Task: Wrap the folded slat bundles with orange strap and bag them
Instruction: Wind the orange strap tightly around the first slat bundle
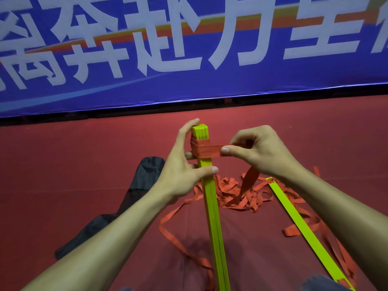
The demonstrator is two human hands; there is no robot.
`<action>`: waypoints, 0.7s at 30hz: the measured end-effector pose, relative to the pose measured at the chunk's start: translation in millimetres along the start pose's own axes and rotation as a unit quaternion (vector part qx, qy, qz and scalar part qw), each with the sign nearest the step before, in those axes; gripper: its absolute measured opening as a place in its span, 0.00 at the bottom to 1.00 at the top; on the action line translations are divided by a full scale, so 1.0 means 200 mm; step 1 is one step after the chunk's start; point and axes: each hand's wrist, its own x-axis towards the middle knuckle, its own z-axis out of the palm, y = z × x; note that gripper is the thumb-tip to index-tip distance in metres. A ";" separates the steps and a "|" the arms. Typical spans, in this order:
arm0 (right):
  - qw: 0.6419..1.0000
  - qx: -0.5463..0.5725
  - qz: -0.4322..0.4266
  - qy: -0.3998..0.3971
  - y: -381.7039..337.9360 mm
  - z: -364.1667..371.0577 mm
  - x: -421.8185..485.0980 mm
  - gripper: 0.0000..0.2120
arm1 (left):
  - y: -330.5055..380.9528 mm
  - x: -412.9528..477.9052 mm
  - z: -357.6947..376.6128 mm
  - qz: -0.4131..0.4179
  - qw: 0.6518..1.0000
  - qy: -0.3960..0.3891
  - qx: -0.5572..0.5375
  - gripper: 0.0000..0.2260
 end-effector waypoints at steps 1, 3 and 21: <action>1.000 0.026 0.002 -0.009 0.00 0.00 0.00 0.07 | 0.01 0.00 0.00 0.005 1.000 -0.010 -0.012 0.45; 0.997 0.072 0.003 -0.020 0.00 0.01 0.00 0.06 | 0.02 -0.01 0.00 0.013 0.999 -0.032 -0.033 0.45; 0.958 0.234 -0.008 -0.165 -0.07 -0.07 -0.03 0.13 | 0.08 0.02 0.01 0.023 0.963 -0.240 -0.117 0.50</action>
